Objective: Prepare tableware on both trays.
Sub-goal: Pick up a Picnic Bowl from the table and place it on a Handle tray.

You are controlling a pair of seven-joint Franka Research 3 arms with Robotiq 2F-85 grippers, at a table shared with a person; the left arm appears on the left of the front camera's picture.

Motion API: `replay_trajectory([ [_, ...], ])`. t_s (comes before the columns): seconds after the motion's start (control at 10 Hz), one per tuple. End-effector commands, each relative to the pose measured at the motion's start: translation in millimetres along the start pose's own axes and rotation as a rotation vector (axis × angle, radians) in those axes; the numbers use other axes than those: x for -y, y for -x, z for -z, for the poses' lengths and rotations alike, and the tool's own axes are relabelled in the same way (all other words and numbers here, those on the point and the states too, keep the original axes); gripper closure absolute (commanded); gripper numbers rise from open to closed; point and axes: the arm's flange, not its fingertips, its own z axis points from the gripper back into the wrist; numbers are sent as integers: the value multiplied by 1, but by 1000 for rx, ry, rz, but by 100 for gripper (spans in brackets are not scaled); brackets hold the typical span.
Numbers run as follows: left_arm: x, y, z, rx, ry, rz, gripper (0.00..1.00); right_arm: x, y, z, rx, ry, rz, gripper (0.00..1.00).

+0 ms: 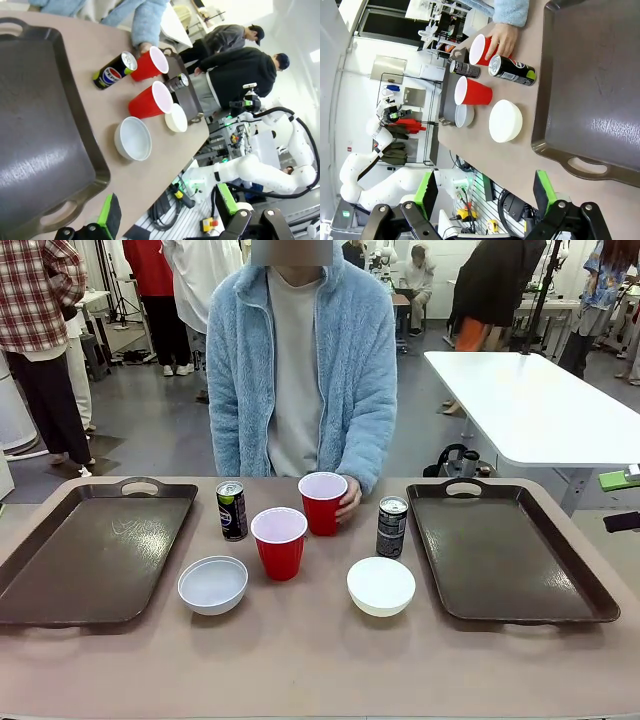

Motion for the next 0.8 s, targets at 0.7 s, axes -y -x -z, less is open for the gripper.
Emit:
replay_trajectory([
  [0.7, 115, -40, 138, -317, -714, 249, 0, 1, -3, 0, 13, -29, -14, 0],
])
